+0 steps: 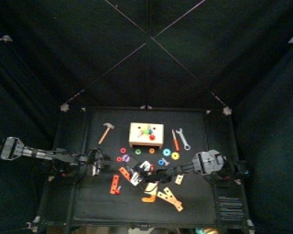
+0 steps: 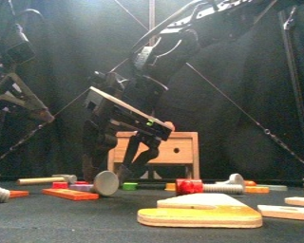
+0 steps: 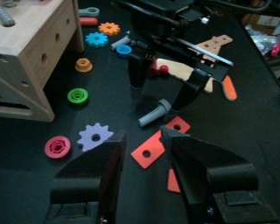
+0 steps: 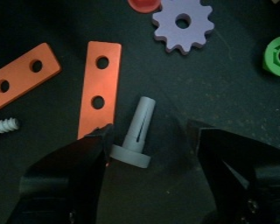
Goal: Grab nail
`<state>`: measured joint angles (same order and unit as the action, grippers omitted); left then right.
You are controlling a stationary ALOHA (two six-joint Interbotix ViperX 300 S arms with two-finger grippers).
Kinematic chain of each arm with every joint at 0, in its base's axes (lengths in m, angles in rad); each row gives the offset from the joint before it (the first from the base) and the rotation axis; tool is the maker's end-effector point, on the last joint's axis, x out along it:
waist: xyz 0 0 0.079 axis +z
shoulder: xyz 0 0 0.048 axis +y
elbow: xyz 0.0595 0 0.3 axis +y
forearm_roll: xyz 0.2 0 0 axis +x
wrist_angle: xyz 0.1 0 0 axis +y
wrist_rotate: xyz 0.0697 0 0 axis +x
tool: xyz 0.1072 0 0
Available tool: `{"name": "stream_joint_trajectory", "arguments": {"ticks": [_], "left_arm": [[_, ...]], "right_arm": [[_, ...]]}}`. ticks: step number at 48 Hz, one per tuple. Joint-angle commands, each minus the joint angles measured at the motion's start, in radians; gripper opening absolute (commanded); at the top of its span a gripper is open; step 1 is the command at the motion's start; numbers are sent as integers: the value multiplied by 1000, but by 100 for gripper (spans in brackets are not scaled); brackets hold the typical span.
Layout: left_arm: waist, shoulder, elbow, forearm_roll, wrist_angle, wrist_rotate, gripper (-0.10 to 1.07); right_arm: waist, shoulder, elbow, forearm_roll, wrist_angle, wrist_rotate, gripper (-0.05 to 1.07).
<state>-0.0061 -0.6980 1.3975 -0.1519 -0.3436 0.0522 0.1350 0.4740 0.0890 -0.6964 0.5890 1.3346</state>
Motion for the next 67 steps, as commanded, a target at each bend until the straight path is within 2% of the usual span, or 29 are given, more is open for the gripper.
{"name": "stream_joint_trajectory", "arguments": {"ticks": [1, 19, 36, 50, 67], "left_arm": [[8, -2, -28, -8, -5, -2, 78], [37, -2, -20, -14, -3, 3, 78], [52, -2, -18, -14, -3, 3, 78], [57, -2, -18, -14, -3, 3, 78], [77, -2, -12, -12, -3, 6, 78]], "right_arm": [[-6, -21, -6, 5, -2, 0, 82], [-21, -3, 23, 38, -2, 2, 69], [-41, -25, 35, 28, 9, -2, 43], [-46, -117, 35, -23, 48, -2, 43], [-57, -126, 38, -34, 55, 0, 42]]}}
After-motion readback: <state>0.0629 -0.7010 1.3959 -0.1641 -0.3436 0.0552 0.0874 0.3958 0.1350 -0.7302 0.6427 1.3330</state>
